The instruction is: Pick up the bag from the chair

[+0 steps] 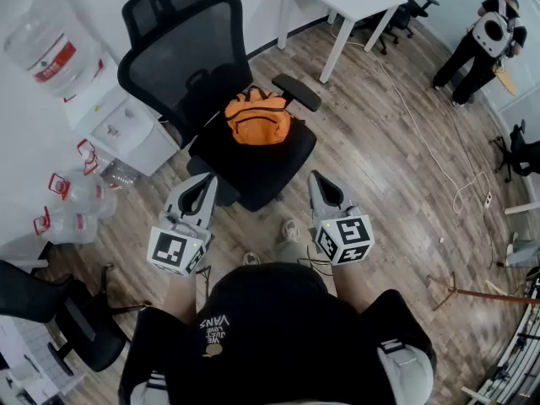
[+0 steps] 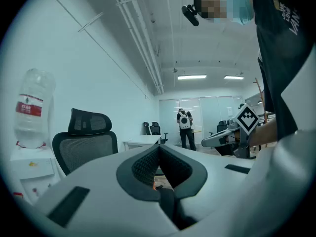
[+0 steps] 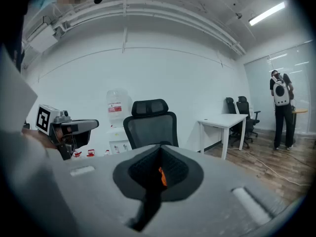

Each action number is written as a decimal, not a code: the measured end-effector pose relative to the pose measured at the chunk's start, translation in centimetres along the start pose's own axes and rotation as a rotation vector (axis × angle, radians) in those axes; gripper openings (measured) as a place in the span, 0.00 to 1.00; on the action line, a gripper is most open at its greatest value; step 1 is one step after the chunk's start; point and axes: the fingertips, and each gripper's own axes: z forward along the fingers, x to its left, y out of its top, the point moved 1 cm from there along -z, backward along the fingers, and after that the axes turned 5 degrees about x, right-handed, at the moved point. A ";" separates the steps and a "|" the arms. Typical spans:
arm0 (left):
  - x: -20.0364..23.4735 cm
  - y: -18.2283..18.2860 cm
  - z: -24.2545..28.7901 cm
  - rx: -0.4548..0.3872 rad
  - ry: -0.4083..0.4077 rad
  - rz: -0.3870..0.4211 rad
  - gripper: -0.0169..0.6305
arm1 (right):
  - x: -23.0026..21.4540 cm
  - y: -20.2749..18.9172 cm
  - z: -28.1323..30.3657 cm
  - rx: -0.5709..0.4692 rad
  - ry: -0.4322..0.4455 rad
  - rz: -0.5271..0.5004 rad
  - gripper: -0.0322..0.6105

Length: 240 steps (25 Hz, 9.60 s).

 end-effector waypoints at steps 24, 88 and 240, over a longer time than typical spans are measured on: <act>1.8 0.1 3.4 -0.003 0.003 -0.034 0.04 | -3.1 2.4 2.4 -0.040 -0.020 -0.010 0.05; 14.8 -2.3 21.6 0.132 -0.022 -0.067 0.04 | -11.8 6.3 22.1 0.045 0.051 0.055 0.05; 19.0 -34.5 32.4 0.516 -0.067 -0.332 0.26 | -13.7 -20.2 41.4 0.436 0.042 0.157 0.22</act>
